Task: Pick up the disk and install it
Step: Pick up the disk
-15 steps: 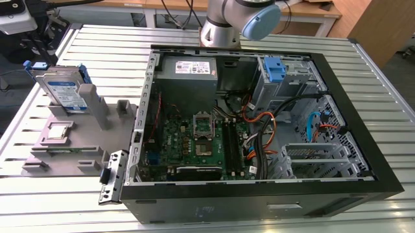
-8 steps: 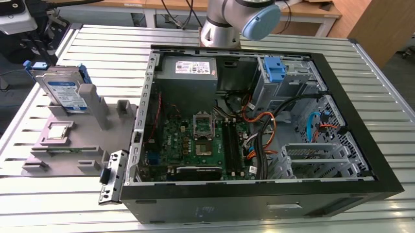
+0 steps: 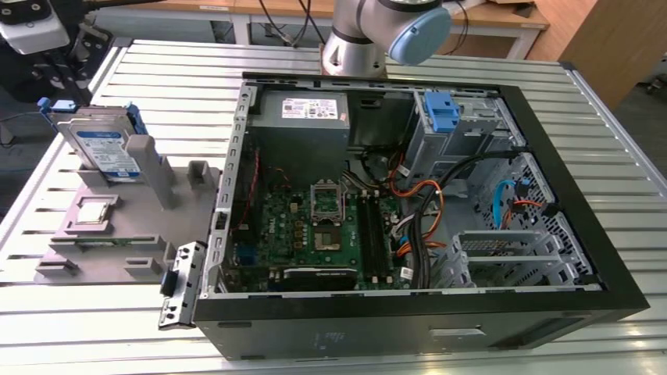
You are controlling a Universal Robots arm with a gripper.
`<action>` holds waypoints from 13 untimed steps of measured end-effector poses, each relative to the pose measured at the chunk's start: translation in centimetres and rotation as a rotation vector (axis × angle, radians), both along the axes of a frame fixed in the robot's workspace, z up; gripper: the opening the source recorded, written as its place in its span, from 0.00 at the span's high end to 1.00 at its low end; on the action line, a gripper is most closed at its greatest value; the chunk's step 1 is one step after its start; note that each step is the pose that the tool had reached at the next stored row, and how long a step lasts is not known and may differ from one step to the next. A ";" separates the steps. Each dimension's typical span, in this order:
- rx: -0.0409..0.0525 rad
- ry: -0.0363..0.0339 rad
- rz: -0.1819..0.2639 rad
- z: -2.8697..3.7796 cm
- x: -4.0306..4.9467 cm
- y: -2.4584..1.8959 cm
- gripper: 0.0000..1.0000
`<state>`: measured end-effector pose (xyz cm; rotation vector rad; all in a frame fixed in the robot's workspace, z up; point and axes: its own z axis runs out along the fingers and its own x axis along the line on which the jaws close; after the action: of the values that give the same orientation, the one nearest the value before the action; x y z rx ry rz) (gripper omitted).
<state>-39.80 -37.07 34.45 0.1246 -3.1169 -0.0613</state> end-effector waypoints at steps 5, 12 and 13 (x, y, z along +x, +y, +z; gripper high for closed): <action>0.0000 0.0000 0.083 -0.04 0.00 0.00 0.89; 0.0010 -0.0005 0.191 -0.10 0.00 0.00 0.89; 0.0013 -0.0005 0.205 -0.10 0.00 0.00 0.89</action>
<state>-39.81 -37.07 34.35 0.4430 -3.0844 -0.0594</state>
